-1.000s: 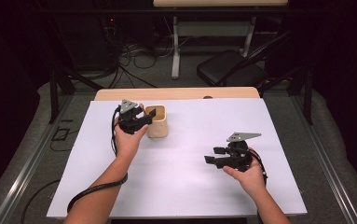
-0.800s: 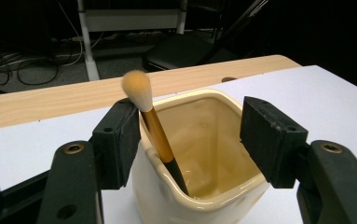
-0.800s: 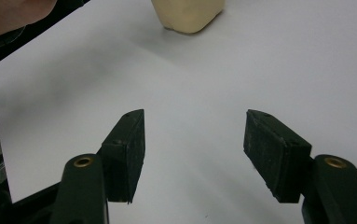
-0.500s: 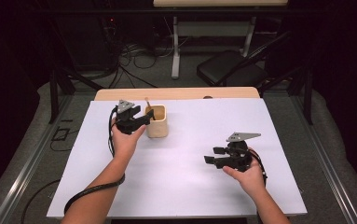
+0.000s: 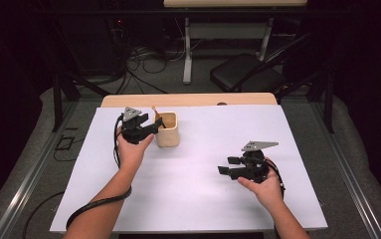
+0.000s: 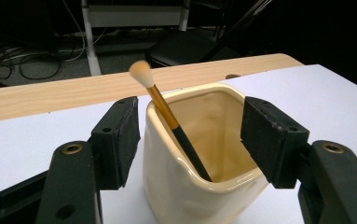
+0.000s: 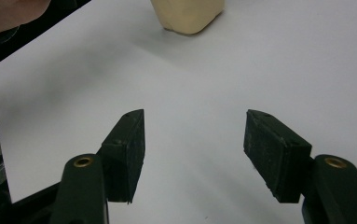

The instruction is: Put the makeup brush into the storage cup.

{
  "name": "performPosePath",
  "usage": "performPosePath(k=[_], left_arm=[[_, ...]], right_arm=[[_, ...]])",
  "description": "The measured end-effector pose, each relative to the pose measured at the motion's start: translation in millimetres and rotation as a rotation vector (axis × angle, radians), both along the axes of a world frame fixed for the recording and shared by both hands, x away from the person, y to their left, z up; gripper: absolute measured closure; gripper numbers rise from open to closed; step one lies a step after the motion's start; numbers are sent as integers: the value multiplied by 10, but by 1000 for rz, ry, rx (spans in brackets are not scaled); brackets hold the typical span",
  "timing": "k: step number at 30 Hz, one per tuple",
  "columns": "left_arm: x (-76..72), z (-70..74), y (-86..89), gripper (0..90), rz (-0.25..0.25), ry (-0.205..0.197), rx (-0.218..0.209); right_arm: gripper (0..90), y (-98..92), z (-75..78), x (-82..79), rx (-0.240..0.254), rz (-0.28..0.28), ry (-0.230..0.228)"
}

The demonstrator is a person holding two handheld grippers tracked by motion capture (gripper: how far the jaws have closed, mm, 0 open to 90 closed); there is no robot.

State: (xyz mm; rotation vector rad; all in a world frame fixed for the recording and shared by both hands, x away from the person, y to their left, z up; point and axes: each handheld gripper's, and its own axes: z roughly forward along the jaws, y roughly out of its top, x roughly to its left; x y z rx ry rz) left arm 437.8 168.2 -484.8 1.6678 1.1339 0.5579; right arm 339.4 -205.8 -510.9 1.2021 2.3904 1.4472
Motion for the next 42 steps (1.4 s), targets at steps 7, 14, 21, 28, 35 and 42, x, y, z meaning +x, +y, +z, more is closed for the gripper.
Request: performPosePath(k=[7,14,21,28,35,42], left_arm=[[-29,9,3,374,-7,3,-2],[-83,69,37,374,-21,-1,3],[-174,176,62,374,-46,-12,5],[-292,222,116,374,-56,-24,6],[-396,237,169,374,-66,-20,-2],[-496,226,214,374,-69,-19,-12]], right_arm=[[383,-3,-1,1,0,0,1],[382,-3,3,-2,-1,-1,0],[382,-4,6,-1,-3,0,-2],[382,-5,15,-3,0,-1,-9],[382,1,22,-2,-3,-1,-14],[381,5,32,-4,-5,4,-11]])
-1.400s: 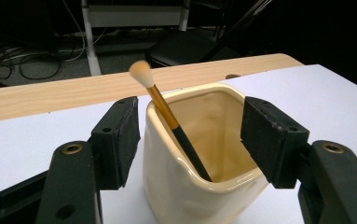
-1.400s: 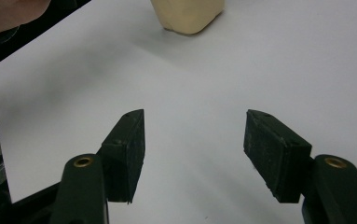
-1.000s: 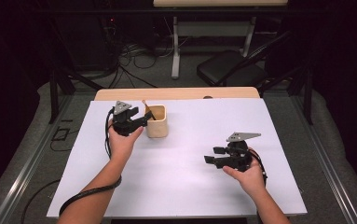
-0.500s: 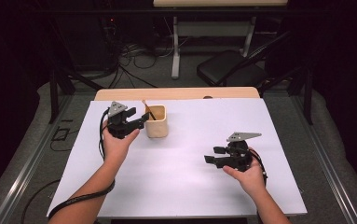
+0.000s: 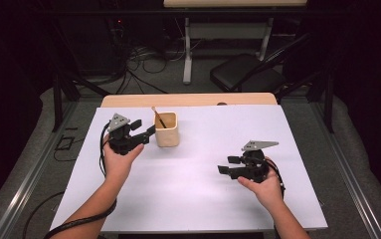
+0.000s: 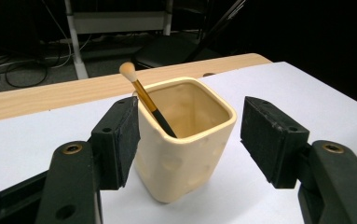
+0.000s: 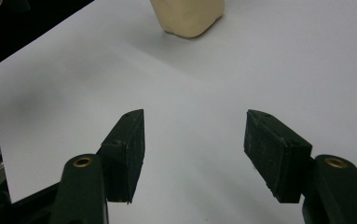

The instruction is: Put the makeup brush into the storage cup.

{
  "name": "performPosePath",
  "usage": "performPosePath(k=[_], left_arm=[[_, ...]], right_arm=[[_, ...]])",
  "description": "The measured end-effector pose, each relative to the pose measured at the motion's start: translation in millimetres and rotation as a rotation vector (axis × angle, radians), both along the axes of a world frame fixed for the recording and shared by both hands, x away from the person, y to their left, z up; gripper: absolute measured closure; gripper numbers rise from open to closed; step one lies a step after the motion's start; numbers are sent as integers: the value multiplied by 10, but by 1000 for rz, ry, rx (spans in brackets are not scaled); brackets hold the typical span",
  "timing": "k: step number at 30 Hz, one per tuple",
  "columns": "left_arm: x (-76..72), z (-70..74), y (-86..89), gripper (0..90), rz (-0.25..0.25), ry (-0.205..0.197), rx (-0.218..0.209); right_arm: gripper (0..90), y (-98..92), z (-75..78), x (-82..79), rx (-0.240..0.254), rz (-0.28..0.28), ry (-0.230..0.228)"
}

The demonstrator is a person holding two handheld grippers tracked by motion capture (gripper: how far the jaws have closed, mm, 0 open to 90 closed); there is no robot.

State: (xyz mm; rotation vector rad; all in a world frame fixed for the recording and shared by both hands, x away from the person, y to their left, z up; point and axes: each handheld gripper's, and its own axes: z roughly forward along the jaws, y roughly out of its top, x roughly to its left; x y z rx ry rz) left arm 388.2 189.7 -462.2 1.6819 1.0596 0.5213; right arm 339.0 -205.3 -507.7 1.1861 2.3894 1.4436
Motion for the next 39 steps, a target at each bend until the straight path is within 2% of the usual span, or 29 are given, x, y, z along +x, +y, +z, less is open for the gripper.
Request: performPosePath(k=[11,16,23,28,33,39], left_arm=[[-123,-58,65,374,-7,9,4],[-187,-87,79,378,-16,15,-10],[-262,-125,63,380,-31,11,7],[-318,-175,72,379,-39,26,0],[-373,-228,105,379,-35,34,-11],[-427,-294,158,379,-25,38,-3]], right_arm=[[381,7,17,-5,0,-4,-8],[381,9,26,-3,2,-3,-11],[380,-11,59,-11,3,-14,-19],[378,-24,92,-9,-2,-15,-26],[378,-32,130,-16,3,-22,-31],[378,-35,132,-23,-4,-23,-37]])
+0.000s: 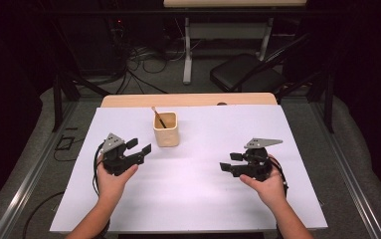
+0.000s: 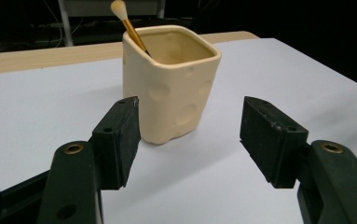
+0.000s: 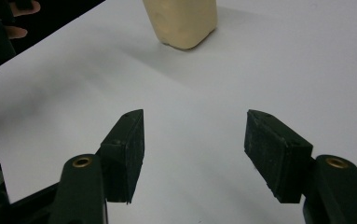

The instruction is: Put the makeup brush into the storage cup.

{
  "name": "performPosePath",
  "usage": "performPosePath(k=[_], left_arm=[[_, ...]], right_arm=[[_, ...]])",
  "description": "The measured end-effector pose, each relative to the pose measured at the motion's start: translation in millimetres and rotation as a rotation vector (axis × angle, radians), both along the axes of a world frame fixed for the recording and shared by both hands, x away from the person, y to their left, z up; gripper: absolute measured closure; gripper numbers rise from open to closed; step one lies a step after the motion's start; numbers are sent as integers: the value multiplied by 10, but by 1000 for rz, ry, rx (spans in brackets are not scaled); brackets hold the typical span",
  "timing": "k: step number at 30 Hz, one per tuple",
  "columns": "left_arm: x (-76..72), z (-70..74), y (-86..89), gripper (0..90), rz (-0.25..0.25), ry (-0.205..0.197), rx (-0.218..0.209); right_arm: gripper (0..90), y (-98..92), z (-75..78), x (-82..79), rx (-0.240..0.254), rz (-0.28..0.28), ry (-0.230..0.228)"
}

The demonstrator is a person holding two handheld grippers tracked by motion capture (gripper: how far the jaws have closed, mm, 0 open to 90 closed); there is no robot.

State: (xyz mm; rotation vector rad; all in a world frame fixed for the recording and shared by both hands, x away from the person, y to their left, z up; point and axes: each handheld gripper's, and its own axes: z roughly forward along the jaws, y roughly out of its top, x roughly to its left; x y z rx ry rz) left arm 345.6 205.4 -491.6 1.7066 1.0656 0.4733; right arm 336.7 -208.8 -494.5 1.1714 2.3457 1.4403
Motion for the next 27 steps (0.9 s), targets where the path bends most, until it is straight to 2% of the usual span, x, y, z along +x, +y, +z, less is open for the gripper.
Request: performPosePath(k=[4,11,15,19,27], left_arm=[[-44,-44,47,378,6,11,4],[-120,-138,123,377,21,29,-22],[-150,-170,161,376,29,37,-18],[-175,-196,184,376,38,34,-26],[-227,-258,189,373,36,45,-10]], right_arm=[[376,-10,10,-14,-8,2,-2],[372,-45,0,-31,-7,-12,-1],[370,-74,-8,-34,-12,-15,-6],[369,-89,-15,-38,-9,-21,-8],[347,-130,-22,-67,-22,-27,-13]])
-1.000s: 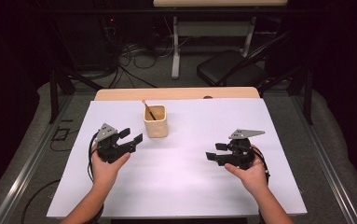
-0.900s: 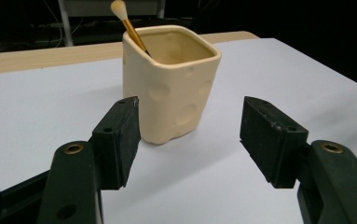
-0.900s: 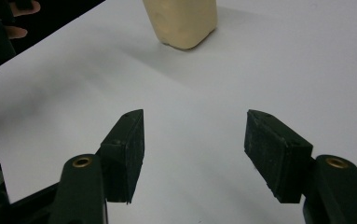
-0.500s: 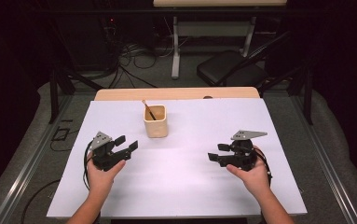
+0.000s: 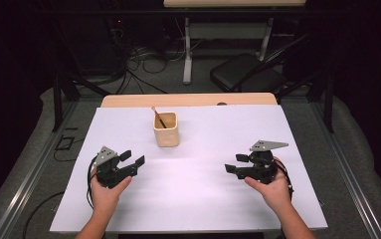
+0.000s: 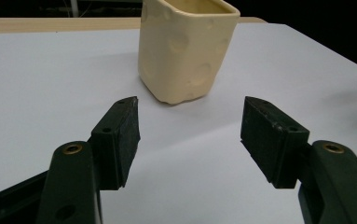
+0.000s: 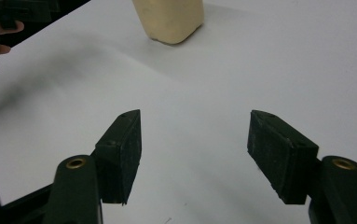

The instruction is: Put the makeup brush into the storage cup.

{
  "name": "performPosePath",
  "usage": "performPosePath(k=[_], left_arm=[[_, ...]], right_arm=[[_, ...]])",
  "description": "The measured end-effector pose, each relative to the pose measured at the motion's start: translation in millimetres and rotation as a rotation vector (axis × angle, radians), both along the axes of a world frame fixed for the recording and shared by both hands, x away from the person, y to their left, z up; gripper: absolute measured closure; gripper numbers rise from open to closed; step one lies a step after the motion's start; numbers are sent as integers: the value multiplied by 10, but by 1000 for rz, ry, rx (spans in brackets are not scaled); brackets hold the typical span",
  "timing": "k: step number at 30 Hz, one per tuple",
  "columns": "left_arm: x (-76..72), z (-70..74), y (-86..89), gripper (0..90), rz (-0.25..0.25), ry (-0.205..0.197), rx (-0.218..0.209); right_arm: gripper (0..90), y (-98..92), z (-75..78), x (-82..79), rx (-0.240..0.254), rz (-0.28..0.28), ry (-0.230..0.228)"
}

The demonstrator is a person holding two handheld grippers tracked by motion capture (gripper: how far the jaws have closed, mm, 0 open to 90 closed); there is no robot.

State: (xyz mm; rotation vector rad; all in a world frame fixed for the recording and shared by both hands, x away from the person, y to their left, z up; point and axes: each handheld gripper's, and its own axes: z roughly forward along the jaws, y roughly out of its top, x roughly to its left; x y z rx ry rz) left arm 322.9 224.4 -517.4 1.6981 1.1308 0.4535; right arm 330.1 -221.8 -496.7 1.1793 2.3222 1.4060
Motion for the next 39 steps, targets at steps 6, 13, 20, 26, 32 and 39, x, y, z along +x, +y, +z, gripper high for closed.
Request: performPosePath(k=[6,13,20,26,32,39], left_arm=[[-27,-16,14,370,5,4,-3],[-52,-36,28,370,5,10,0],[-64,-56,21,370,2,8,14],[-77,-73,19,370,-3,13,26],[-90,-72,19,371,-7,8,41],[-119,-88,25,371,-16,10,59]], right_arm=[[294,-46,-29,-7,-6,-14,-12],[243,-71,-62,-25,-19,-31,-17],[206,-87,-112,-25,-16,-51,-12],[191,-120,-173,-25,-16,-63,-8],[187,-154,-201,-37,-18,-75,-8],[186,-172,-238,-48,-19,-90,-7]])
